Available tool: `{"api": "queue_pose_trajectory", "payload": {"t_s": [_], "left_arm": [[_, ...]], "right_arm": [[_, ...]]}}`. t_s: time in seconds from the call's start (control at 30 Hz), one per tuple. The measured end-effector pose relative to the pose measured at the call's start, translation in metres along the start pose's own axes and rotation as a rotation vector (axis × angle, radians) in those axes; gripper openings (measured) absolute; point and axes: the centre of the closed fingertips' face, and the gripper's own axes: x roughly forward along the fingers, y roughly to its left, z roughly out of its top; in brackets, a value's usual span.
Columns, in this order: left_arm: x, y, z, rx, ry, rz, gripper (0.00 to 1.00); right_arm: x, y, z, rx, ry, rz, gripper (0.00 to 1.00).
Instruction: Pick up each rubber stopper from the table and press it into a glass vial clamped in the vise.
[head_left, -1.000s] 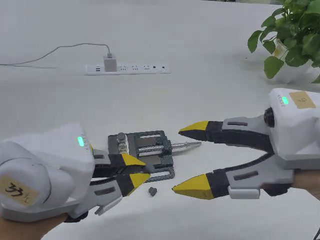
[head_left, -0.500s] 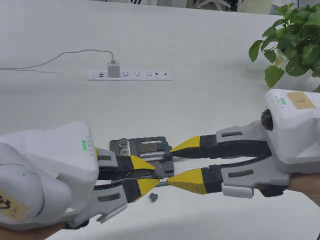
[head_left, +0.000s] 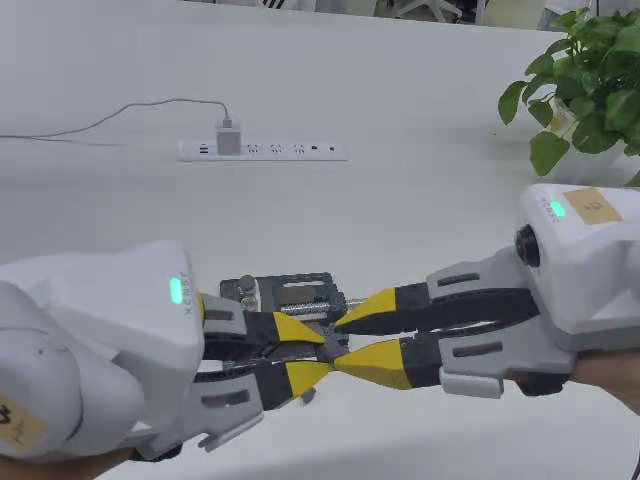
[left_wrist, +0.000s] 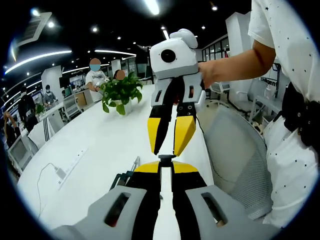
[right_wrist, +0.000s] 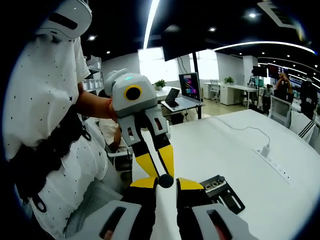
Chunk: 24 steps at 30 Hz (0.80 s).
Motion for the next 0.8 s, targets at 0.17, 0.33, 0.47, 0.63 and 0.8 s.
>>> {"api": "queue_pose_trajectory", "payload": {"t_s": [0.17,0.33,0.47,0.63,0.8], "left_arm": [[0.0001,-0.0012,0.0009,0.003,0.000,-0.005,0.04],[-0.0003,-0.0018,0.0009,0.006,0.001,-0.009,0.03],[-0.0005,-0.0029,0.0011,0.008,0.001,-0.015,0.03],[-0.0005,-0.0044,0.0007,0.010,0.004,-0.023,0.03],[-0.0005,-0.0057,0.0003,0.012,0.009,-0.031,0.03]], "right_arm": [[0.0004,0.0010,-0.0017,-0.004,0.007,0.007,0.10],[0.0003,0.0019,-0.0021,-0.004,0.008,0.014,0.09],[0.0004,0.0031,-0.0022,-0.004,0.010,0.021,0.09],[0.0005,0.0046,-0.0031,-0.013,0.020,0.029,0.08],[0.0011,0.0067,-0.0032,-0.017,0.029,0.039,0.08]]}}
